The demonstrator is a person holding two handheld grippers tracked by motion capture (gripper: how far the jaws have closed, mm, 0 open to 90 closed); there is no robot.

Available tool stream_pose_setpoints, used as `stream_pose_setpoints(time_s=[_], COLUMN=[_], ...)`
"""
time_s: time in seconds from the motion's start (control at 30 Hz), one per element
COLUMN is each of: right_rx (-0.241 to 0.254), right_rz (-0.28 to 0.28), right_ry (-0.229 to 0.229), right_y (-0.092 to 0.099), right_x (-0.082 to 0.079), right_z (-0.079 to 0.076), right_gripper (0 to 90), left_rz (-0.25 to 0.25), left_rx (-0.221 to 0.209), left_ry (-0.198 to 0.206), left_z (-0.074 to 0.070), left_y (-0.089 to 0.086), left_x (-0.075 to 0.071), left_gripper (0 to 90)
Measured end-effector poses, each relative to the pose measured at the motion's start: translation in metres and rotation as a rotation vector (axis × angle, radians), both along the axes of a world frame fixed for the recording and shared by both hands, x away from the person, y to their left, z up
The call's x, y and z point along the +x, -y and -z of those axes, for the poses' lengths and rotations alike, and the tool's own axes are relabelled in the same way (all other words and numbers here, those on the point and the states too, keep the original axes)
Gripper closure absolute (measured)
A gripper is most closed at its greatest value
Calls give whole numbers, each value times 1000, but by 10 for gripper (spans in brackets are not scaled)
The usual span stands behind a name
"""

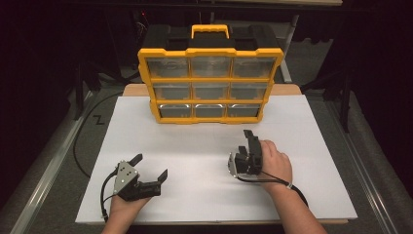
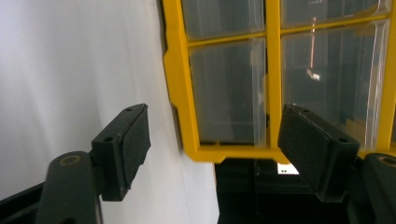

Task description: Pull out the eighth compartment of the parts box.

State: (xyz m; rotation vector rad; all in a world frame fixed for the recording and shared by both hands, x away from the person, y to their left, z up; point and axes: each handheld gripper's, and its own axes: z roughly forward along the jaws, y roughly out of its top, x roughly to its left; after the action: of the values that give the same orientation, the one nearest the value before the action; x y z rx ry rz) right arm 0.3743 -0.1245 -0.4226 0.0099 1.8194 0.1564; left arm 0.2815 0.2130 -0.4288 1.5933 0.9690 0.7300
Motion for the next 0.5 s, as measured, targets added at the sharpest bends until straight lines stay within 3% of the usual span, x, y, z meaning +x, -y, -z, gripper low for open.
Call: stream_pose_setpoints(time_s=[0.23,0.33,0.37,0.4,0.5], right_rx=[15,34,6,29,33], right_rz=[-10,-1,-11,4,13], right_ry=[23,24,38,35,49], right_y=[-18,-24,-26,-29,-36], right_x=[14,24,29,35,43], right_z=[0,2,0,1,-1], right_gripper=[339,361,365,393,428], left_rz=[-2,-5,-5,-5,-3], left_rx=[-2,-4,-6,-8,-6], left_ry=[-3,-9,-9,-9,-13], left_z=[1,1,1,1,2], left_y=[-1,-1,-1,-1,-1], left_x=[0,1,1,1,2], left_gripper=[3,3,4,3,4])
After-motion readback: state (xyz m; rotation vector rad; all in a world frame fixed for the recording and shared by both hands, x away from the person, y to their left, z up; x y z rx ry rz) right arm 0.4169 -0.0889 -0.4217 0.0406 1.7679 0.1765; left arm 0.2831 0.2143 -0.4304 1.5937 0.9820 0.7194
